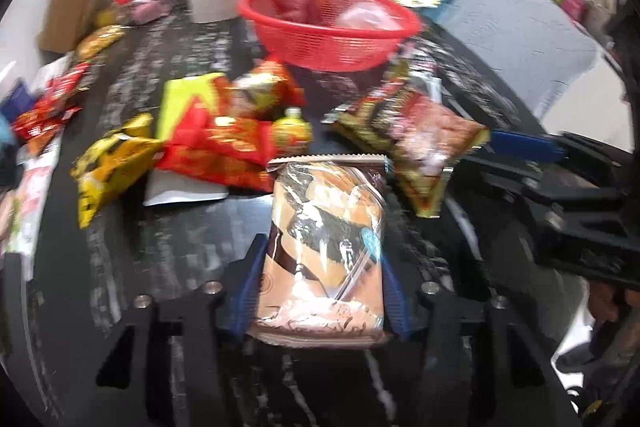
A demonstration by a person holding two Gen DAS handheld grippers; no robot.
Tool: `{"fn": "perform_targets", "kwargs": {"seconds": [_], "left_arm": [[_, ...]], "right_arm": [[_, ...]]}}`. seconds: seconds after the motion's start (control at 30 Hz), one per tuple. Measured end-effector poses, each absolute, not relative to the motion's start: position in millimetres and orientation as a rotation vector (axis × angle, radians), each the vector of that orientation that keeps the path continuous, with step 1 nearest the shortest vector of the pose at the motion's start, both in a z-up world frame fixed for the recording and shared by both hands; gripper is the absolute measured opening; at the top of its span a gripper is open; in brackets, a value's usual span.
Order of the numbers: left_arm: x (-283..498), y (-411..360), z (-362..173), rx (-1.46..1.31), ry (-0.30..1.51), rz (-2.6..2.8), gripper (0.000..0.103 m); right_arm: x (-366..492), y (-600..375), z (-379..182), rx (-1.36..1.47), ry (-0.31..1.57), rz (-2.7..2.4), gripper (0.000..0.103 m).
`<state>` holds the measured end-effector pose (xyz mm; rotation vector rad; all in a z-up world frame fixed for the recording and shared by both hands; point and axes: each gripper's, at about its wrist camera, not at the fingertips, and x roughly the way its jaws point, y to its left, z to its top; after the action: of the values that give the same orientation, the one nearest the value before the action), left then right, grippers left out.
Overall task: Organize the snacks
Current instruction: 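Grasp the green-gold cereal bag with the right tool while the left tool grasps the seaweed snack pack, then lift the cereal bag and seaweed snack pack off the table with both tools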
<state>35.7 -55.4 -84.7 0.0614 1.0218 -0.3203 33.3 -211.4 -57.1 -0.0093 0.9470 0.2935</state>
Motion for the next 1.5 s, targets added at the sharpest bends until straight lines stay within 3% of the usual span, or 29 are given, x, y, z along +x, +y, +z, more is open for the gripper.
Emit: {"fn": "perform_targets", "kwargs": {"seconds": [0.03,0.1,0.37,0.67,0.73,0.9,1.5], "left_arm": [[36,-52,-84,0.053,1.021,-0.306,0.051],[39,-47,-83,0.038,1.021,-0.296,0.051],[53,-41,-76,0.037,1.001,-0.265,0.051],[59,-36,-82,0.036,1.015,-0.247,0.051],[57,-36,-82,0.048,1.013,-0.242,0.051],[47,-37,-84,0.056,1.027,-0.256,0.051],[-2,-49,-84,0.097,1.053,-0.348,0.051]], "right_arm": [[33,-210,-56,-0.019,0.945,0.293,0.070],[33,-208,-55,-0.029,0.930,0.294,0.079],[49,-198,-49,-0.078,0.894,0.293,0.082],[72,-182,-64,-0.155,0.944,0.346,0.081],[73,-178,-71,-0.166,0.965,0.345,0.069],[60,-176,-72,-0.189,0.952,0.342,0.062],[-10,-186,-70,-0.094,1.025,0.333,0.062]]}}
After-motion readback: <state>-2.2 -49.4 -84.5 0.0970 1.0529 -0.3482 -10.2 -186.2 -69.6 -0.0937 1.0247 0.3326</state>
